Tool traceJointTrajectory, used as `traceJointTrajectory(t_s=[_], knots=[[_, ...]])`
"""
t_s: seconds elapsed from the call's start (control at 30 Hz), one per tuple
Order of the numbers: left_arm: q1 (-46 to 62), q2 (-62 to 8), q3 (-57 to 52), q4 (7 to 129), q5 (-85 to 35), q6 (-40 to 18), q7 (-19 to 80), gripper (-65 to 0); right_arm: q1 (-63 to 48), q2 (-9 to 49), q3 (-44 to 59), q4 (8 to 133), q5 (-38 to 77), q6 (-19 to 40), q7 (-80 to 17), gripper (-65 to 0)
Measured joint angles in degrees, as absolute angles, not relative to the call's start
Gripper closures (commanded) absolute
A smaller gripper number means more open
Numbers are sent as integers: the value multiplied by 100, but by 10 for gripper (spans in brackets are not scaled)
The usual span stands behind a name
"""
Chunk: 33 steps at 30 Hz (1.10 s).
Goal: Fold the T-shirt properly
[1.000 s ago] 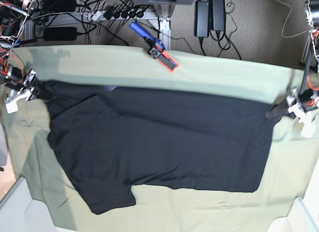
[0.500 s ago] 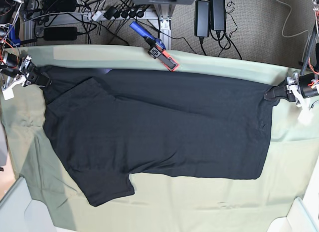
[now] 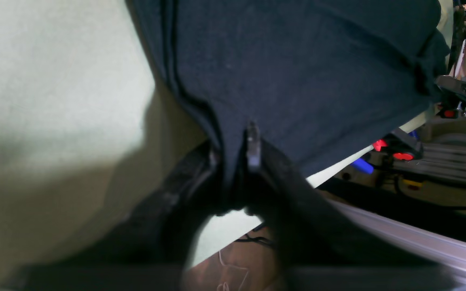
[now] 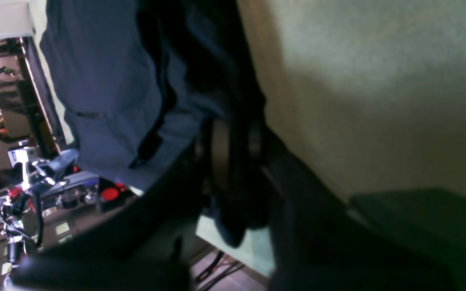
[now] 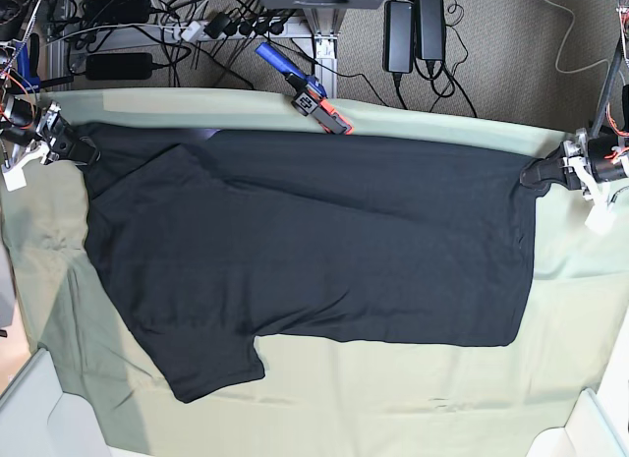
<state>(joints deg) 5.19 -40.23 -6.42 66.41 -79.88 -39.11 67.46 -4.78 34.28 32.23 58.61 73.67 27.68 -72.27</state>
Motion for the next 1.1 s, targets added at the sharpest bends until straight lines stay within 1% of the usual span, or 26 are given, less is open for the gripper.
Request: traceJointTrajectory(t_s=[0.03,0.07,0.1,0.17,0.2,0.23,0.27,0.3,0.4,0.53,0.67,0.7,0.87,1.0,1.1], knots=[[521,-4042,-642,6639,-7887,-3911,6729,-264,-478,3430,3223,5865,7321,2768,-7223,0],[523,-4066,-646,6637,-7885,-3909,6729,-314,-475,3444,3223,5865,7303,2770,-7223,0],[523,-4084,-650,6637,-7918,-3909,6729,-338,-475,3448,3223,5865,7279,2770,-7218,-42],[519,-4077,-666,6637,-7909,-3909,6735,-342,-478,3452,3225,5865,7286,2779,-7192,-225],[513,-4073,-705,6643,-7909,-3909,6847,-342,-475,3457,3229,5876,7365,2794,-7227,-296],[513,-4077,-744,6672,-7909,-3909,7013,-342,-471,3463,3236,5894,7408,2808,-7247,-352],[523,-4097,-757,6740,-7915,-3909,7135,-342,-458,3476,3240,5902,7437,2810,-7240,-384],[550,-4130,-757,6847,-7913,-3913,7192,-342,-458,3492,3240,5907,7439,2812,-7223,-395],[587,-4228,-757,7306,-7894,-3916,7159,-341,-390,3492,3249,5909,7397,2816,-7203,-395],[552,-4292,-764,8058,-7413,-3911,6779,-342,-346,3489,3339,5927,7279,2821,-7118,-395],[397,-4300,-762,8217,-6849,-3918,6438,-342,-349,3489,3457,6088,7100,2829,-7087,-395],[309,-4300,-760,8217,-6657,-3920,6228,-342,-351,3489,3503,6139,7052,2834,-7083,-395],[-338,-4189,-786,7950,-5483,-3907,5345,-341,-344,3524,3645,6316,6954,2840,-7054,-395],[-1111,-3802,-773,7192,-5144,-3717,5349,-341,-89,3454,3627,6355,6901,2840,-7050,-395],[-1678,-3693,-781,6589,-5054,-3594,5221,-340,80,3446,3607,6361,6812,2840,-7050,-395]])
